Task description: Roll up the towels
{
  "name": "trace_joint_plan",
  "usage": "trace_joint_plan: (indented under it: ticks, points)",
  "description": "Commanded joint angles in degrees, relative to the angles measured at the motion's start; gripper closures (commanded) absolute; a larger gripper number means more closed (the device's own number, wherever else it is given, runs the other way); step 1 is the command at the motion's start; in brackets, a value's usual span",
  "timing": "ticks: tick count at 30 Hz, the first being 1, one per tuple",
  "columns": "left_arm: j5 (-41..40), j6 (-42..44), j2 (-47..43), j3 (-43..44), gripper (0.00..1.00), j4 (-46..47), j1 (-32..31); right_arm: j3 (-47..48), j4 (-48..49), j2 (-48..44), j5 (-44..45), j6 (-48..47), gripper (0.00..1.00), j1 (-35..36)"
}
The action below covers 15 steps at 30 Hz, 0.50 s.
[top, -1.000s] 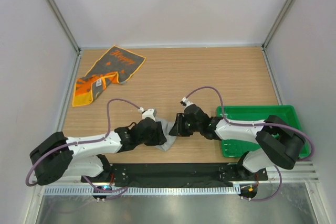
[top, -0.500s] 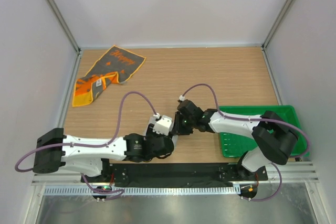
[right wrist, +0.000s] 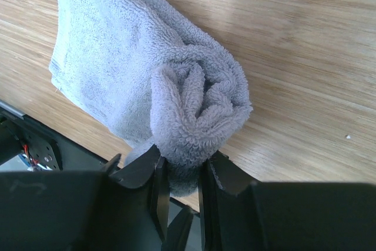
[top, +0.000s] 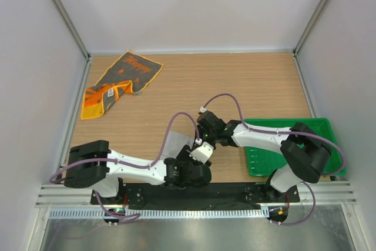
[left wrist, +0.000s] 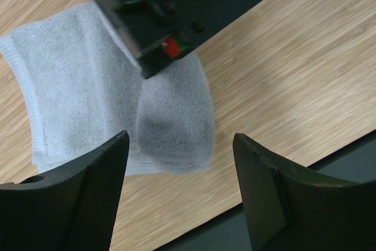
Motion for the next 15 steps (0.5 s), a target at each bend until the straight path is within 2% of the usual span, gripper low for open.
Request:
trace_joint_plan:
  ticks: [1, 4, 9, 10, 12, 13, 15]
  points:
    - [-1.68, 2.5, 2.09, 1.64, 0.28, 6.07, -0.22, 1.66, -0.38, -0.16, -0.55, 0.58, 0.99, 0.48]
    - [-1.59, 2.77, 4.37, 1.99, 0.29, 6.95, -0.22, 1.66, -0.38, -0.42, -0.9, 0.67, 0.99, 0.48]
    - [-2.64, 0.66, 5.35, 0.15, 0.43, 8.09, -0.22, 1.49, -0.64, -0.86, -0.99, 0.31, 0.99, 0.48]
    - [-2.82, 0.31, 4.82, -1.25, 0.55, 8.36, -0.22, 1.31, -0.73, -0.86, -1.08, 0.23, 0.99, 0.48]
    - [-2.73, -0.04, 4.47, -2.49, 0.66, 9.59, -0.22, 1.14, -0.47, -0.78, -1.17, 0.23, 0.99, 0.39]
    - [-2.3, -0.04, 4.38, -3.28, 0.8, 9.85, -0.22, 1.05, -0.47, -0.6, -1.25, 0.31, 0.99, 0.48]
    - [-1.68, -0.04, 4.73, -3.72, 0.9, 10.38, -0.22, 0.96, -0.03, -0.43, -1.34, 0.49, 0.99, 0.48]
